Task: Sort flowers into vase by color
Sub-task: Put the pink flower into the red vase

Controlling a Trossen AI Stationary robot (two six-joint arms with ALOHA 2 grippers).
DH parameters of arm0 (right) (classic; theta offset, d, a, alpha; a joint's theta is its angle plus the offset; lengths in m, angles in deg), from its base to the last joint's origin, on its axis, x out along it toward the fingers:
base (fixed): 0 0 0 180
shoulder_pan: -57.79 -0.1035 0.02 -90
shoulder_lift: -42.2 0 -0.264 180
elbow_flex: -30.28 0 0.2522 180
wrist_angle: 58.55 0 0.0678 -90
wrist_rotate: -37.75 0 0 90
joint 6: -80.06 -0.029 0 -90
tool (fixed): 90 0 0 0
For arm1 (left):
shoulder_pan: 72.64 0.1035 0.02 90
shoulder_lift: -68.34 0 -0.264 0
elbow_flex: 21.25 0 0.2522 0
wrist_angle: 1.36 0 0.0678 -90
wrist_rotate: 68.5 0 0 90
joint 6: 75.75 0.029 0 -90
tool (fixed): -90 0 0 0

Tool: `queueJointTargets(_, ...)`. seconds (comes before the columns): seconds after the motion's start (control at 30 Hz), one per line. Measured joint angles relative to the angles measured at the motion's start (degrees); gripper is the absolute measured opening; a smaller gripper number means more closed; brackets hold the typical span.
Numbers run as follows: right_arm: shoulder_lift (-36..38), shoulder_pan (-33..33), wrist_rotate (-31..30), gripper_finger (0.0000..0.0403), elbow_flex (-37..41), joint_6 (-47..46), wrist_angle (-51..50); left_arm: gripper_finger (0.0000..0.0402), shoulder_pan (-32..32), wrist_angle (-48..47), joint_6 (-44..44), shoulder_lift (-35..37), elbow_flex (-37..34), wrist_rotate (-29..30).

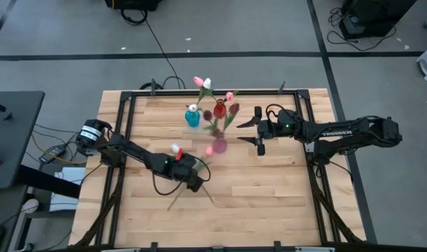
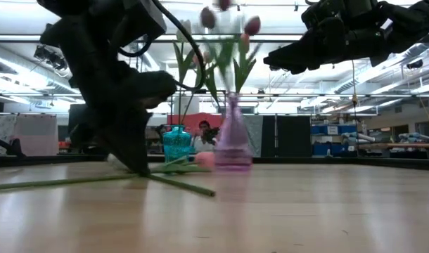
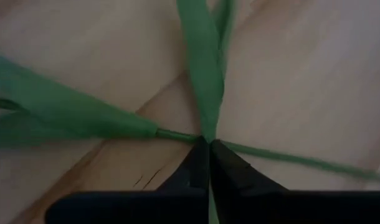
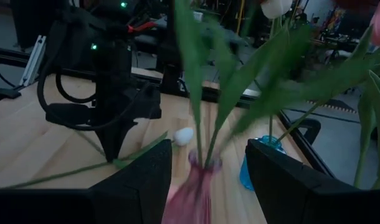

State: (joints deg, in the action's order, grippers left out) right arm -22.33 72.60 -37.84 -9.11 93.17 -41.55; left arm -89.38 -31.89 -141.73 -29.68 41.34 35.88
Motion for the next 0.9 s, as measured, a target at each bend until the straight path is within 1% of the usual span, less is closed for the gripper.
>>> queueJointTargets(0.07, 0.0, 0.0, 0.0, 0.0215, 0.0, -0.1, 0.0, 0.0005, -0.3, -2.4, 1.2, 2.1, -0.4, 0.6)
queueJointTargets(0.2, 0.0, 0.0, 0.0, 0.0215, 0.0, -0.1, -0.2, 0.0002, -0.6, -6.6, 0.9, 8.0, -0.3, 3.4)
queueJointTargets(0.3, 0.0, 0.0, -0.1, 0.0215, 0.0, 0.0, -0.8, 0.0002, -0.6, -12.5, -0.5, 10.8, -0.3, 4.0)
queueJointTargets(0.37, 0.0, 0.0, -1.3, 0.0215, 0.0, 0.2, -1.0, 0.0001, -0.9, -16.1, -1.4, 12.7, -0.4, 4.9)
queueJointTargets(0.5, 0.0, 0.0, -3.1, 0.0215, 0.0, 0.4, -1.5, 0.0001, -2.1, -19.5, -1.8, 16.7, -0.3, 10.2)
queueJointTargets(0.57, 0.0, 0.0, -3.4, 0.0215, 0.0, 0.4, -1.7, 0.0001, -2.6, -19.3, -1.3, 18.6, -0.3, 13.5)
queueJointTargets(0.7, 0.1, 0.0, -4.0, 0.0215, 0.0, 0.3, -2.6, 0.0001, -3.9, -18.5, 3.3, 23.0, -0.2, 20.4)
queueJointTargets(0.9, 1.4, 0.3, -4.5, 0.0215, 0.0, 0.1, -5.1, 0.0, -3.6, -18.7, 8.2, 27.7, -0.4, 26.0)
